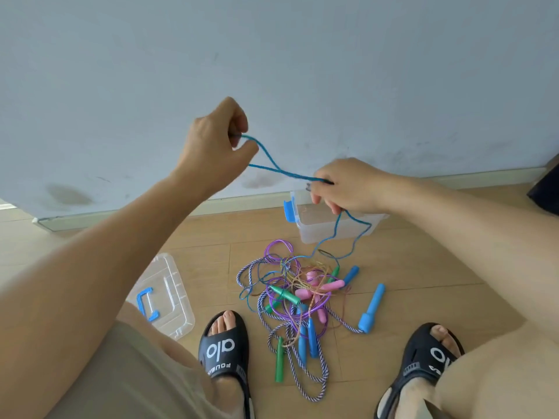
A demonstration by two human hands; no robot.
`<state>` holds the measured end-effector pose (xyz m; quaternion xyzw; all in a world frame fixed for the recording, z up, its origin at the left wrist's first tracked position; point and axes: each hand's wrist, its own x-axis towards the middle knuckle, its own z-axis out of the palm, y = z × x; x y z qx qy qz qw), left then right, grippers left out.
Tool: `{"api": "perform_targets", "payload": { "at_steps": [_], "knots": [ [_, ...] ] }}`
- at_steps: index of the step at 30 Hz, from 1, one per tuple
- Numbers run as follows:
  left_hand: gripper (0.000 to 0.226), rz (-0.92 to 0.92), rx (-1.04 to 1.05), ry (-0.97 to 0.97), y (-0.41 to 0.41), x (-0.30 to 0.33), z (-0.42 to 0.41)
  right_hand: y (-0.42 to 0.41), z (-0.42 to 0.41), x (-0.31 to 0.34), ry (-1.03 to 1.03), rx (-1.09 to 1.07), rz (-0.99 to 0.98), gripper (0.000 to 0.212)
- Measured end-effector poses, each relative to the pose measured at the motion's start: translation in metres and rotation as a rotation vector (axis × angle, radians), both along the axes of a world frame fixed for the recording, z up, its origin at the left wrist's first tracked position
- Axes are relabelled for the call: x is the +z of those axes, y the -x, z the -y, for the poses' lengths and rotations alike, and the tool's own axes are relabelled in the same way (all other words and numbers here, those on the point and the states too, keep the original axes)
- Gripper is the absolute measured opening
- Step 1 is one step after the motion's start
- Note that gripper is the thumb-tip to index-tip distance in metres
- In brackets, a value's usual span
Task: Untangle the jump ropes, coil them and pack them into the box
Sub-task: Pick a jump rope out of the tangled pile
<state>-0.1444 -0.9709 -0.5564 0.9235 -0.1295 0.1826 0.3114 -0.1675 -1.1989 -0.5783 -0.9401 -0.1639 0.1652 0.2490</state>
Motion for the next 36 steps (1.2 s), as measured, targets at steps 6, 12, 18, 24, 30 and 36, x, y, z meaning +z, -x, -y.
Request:
{"api": "perform_targets", "payload": {
  "at_steps": [6, 12, 18, 24, 30, 36],
  "knots": [
    [0.029, -0.687, -0.211, -0.469, 0.005, -0.024, -0.002, 0.001, -0.007, 0.023, -0.296, -0.059, 0.109, 0.018],
    [0.053, -0.5, 0.004, 0.42, -0.006, -0.003, 0.0, -0.005, 0.006, 0.016, -0.229, -0.052, 0.019, 0.019],
    [0.029, -0.669, 0.302, 0.558, -0.016, -0.015, -0.039, -0.01, 0.024, 0.001, 0.086, -0.116, -0.077, 0.031],
    [0.104, -1.087, -0.165, -0.192, 0.015, -0.034, -0.033, -0.002, -0.009, 0.013, -0.091, -0.102, 0.137, 0.01],
    [0.042, -0.891, -0.434, 0.236, 0.023, -0.014, 0.009, 0.003, -0.029, 0.011, -0.284, -0.133, 0.2, 0.013],
    [0.006, -0.94, -0.44, 0.6, 0.026, -0.01, 0.017, -0.005, -0.023, 0.012, -0.298, -0.231, 0.24, 0.015]
  ]
}}
